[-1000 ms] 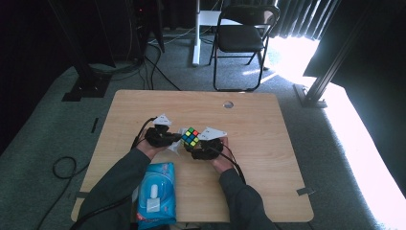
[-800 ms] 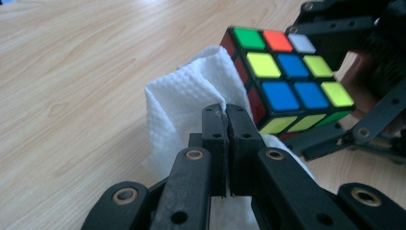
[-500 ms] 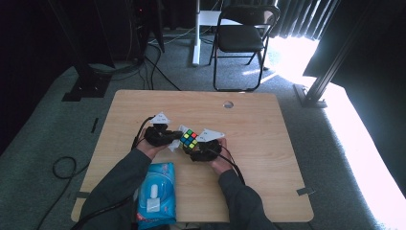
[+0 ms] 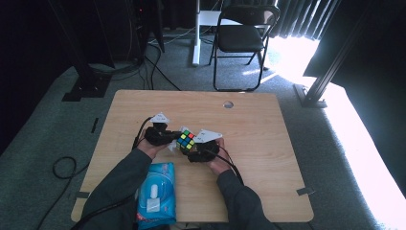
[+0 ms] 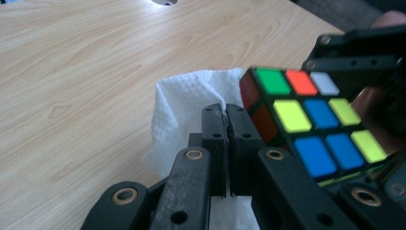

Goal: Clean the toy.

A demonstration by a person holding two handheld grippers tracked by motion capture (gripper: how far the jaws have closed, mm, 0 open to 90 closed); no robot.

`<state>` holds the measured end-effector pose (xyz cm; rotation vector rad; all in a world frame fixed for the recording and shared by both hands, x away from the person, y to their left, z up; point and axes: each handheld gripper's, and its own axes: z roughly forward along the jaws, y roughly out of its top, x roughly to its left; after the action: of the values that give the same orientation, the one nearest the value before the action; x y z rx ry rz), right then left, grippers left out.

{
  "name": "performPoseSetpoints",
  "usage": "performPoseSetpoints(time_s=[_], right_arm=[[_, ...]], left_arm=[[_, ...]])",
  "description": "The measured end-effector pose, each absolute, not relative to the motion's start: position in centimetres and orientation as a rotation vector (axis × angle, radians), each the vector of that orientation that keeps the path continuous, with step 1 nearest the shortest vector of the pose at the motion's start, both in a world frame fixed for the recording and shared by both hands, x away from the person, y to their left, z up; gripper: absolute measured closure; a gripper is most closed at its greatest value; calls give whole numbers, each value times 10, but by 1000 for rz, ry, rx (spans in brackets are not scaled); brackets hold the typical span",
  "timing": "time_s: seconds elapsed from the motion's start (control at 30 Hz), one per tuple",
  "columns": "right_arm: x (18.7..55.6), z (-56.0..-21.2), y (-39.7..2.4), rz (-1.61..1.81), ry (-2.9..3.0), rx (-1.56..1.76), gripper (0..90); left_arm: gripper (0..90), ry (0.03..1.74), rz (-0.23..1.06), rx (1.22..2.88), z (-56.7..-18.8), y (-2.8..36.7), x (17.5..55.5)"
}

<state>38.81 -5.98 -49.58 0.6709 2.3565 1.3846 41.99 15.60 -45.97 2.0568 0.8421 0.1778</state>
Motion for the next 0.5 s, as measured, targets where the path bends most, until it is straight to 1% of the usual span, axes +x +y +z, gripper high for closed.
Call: performPoseSetpoints(time_s=[0.5], right_arm=[[394, -483, -66, 1417, 2313, 721, 339]], left_arm=[[875, 868, 152, 2058, -467, 160, 423]])
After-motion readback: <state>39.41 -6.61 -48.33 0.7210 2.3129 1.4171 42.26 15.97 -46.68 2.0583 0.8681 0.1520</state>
